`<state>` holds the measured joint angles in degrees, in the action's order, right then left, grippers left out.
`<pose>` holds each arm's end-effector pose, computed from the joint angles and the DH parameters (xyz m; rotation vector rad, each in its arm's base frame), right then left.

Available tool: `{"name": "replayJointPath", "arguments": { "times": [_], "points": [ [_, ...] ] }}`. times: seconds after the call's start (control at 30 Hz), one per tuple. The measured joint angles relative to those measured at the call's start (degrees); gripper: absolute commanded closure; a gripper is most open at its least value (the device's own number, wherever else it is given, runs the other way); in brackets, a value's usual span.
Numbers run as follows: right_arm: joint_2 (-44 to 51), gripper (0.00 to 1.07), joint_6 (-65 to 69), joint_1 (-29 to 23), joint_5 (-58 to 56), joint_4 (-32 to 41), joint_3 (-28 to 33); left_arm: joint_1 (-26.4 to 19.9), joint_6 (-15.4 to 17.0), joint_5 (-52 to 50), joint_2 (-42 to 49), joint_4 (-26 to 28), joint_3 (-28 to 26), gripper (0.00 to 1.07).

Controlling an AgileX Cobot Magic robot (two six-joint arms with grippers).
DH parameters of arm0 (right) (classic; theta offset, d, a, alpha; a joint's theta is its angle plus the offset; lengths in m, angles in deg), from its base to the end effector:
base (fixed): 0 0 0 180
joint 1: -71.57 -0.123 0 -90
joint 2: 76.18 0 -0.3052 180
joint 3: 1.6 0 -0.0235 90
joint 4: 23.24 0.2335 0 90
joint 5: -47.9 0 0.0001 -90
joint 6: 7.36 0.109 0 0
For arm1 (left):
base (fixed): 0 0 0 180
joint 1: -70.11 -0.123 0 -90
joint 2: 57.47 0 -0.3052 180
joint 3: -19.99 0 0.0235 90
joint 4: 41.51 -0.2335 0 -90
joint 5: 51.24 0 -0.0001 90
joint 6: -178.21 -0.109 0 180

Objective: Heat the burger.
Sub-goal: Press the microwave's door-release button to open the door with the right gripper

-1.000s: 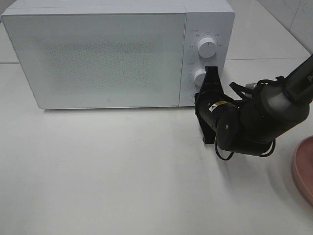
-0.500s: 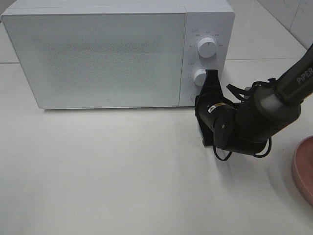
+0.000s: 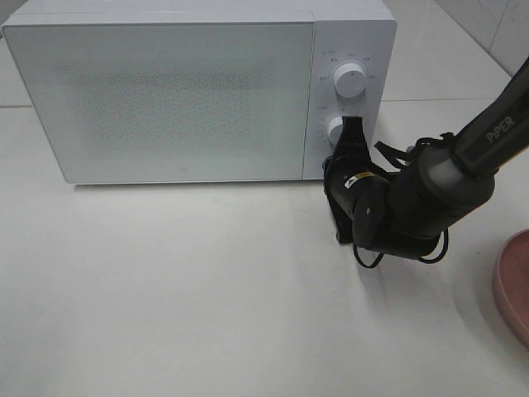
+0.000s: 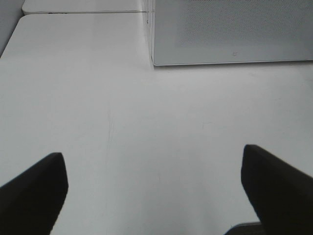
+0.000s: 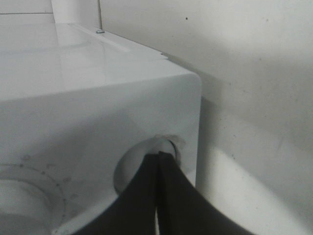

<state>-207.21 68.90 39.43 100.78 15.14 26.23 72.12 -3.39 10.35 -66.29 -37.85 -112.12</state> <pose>0.3621 0.1638 0.1070 1.4541 1.4641 1.0308 -0.0237 -0.0053 0.2660 0.0683 2.0629 -0.0812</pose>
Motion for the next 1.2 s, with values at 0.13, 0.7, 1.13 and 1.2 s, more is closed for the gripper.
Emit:
{"name": "replayJointPath", "arguments": {
  "times": [0.13,0.7,1.13,1.2],
  "points": [
    [-0.3,1.07,-1.1,-0.4,0.7,1.3,-0.5,0.0,0.0,0.0,0.0,0.0,0.0,0.18],
    [-2.9,1.07,-1.0,-1.6,3.4,6.8,-4.1,0.0,0.0,0.0,0.0,0.1,0.0,0.18],
    [-2.7,1.07,-2.1,-1.7,2.4,7.5,-4.4,0.0,0.0,0.0,0.0,0.1,0.0,0.18],
    [-2.2,1.07,-2.6,-1.7,1.5,7.6,-4.4,0.0,0.0,0.0,0.0,0.1,0.0,0.18]
  ]
}}
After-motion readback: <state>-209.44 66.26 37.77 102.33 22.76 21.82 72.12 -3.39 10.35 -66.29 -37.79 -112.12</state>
